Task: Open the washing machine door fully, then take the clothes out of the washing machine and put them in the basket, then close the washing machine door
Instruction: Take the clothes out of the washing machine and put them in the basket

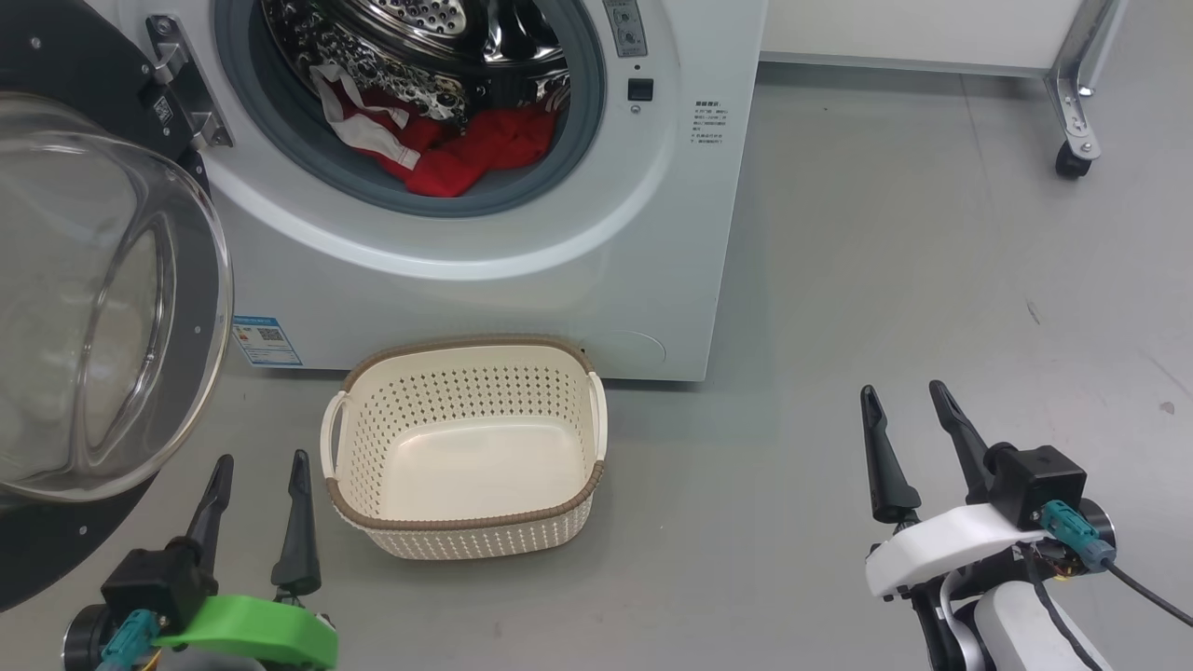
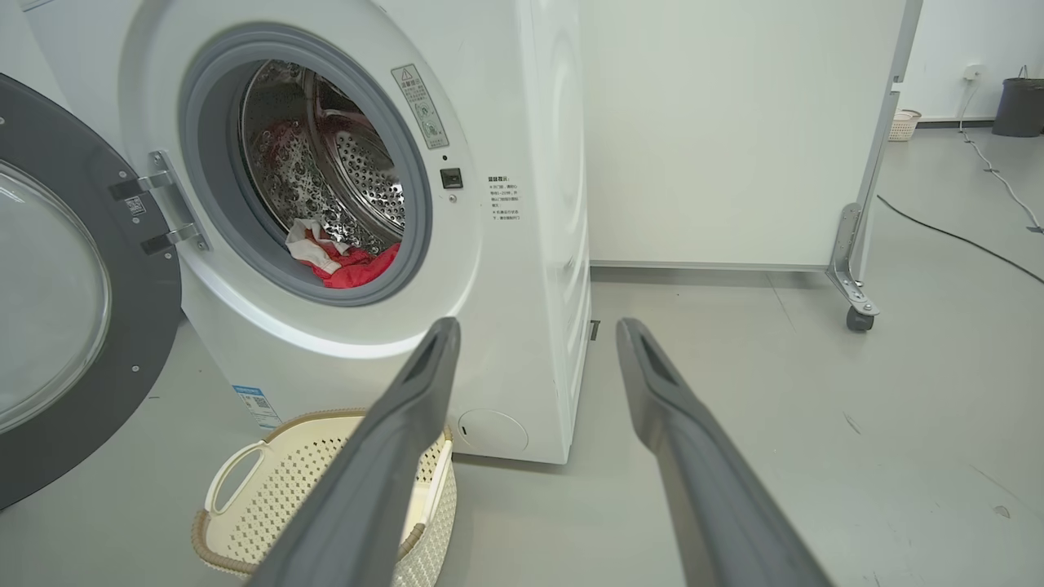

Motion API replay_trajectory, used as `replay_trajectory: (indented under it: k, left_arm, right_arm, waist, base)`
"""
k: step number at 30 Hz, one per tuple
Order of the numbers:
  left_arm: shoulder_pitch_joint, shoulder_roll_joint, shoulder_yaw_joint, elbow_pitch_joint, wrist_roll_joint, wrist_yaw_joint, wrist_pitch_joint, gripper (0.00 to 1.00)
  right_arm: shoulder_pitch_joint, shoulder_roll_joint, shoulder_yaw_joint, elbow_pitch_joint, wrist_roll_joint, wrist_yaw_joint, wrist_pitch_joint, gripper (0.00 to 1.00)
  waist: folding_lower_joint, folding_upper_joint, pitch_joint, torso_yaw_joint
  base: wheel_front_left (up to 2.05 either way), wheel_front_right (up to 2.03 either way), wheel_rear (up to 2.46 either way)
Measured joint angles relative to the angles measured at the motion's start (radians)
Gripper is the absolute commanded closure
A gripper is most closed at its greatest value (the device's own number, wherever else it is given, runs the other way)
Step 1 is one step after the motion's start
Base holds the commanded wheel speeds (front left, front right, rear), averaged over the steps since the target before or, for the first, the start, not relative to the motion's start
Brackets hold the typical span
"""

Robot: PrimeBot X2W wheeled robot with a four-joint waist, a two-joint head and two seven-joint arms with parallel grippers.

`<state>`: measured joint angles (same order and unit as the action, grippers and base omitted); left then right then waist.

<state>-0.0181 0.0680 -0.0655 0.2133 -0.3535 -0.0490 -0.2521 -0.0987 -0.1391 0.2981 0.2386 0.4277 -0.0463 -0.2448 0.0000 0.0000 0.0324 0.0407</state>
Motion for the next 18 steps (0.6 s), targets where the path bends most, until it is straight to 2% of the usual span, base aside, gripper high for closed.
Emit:
replay_trajectory:
  k: [18]
  left_arm:
    - [0.002, -0.006, -0.006, 0.002, -0.037, -0.010, 0.002, 0.00]
  right_arm:
    - [0.000, 0.008, 0.002, 0.002, 0.000, 0.000, 0.000, 0.00]
  waist:
    - [0.0000, 0.0000, 0.003, -0.005]
  base:
    - [0.19, -0.19, 0.00]
